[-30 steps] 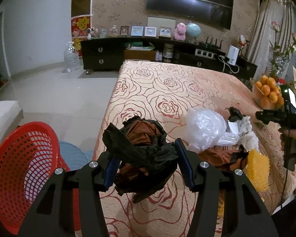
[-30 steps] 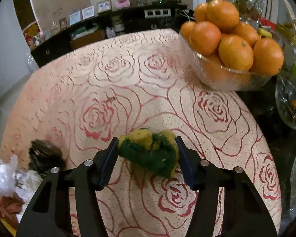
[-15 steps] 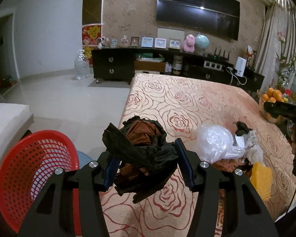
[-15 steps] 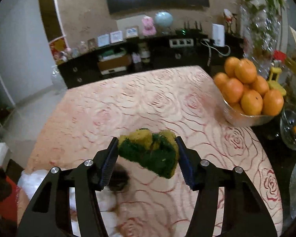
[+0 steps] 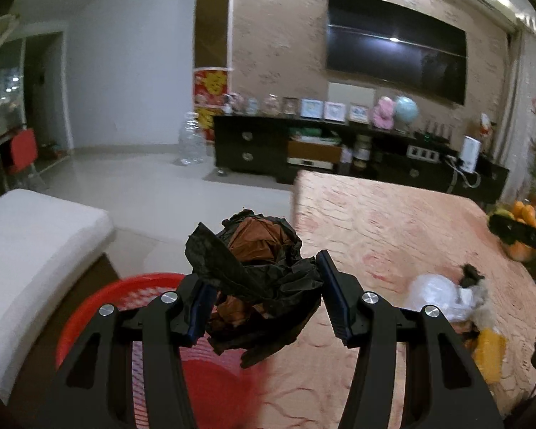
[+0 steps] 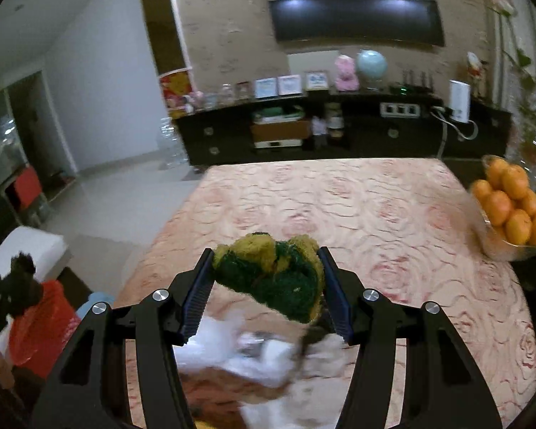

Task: Collect trash
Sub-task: 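Carry both items to the red wastebasket and open both tools to drop them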

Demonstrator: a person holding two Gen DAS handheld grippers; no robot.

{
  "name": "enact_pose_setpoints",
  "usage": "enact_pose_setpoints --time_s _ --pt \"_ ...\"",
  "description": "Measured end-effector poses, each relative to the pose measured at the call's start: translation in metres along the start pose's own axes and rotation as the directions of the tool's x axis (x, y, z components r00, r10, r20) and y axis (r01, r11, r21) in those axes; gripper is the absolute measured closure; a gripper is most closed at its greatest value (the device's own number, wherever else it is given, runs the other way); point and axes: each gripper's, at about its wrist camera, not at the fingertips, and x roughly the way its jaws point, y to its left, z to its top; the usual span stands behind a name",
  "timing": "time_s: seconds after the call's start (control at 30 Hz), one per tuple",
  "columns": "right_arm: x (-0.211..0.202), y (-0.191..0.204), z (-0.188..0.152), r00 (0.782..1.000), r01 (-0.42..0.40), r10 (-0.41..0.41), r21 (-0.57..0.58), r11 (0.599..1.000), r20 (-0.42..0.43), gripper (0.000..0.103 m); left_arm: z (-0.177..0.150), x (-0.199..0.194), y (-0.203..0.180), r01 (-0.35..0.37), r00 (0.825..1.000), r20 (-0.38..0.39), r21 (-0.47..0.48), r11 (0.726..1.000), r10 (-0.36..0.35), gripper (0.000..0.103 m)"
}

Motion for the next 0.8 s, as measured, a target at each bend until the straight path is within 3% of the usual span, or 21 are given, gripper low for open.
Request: enact_pose_setpoints --time_s 0.23,0.5,0.63,0.8 --pt "0.001 0.048 -0.005 0.997 -0.077 0.077 -0.049 0.996 -0.003 0.047 0.006 -0.008 0.065 -0.118 0.993 -0.011 -0.043 0.992 0.117 0.051" --pt "0.018 0.114 -0.021 0.983 -0.17 0.161 -0.115 0.979 -0.083 0.047 -0.007 -0.004 0.105 -0.16 0.986 -0.065 -0.09 0.983 0.154 0.051" --pt "0.025 0.155 -0.03 0.964 -0.25 0.232 -0.146 0.957 -0.129 0.047 -0.018 0.004 0.114 -0.157 0.982 -0.114 -0.085 0.984 0.147 0.051" --pt "0.033 0.21 -0.038 0.924 -0.362 0.328 -0.175 0.916 -0.196 0.047 -0.028 0.009 0.122 -0.161 0.977 -0.155 -0.064 0.985 0.15 0.051"
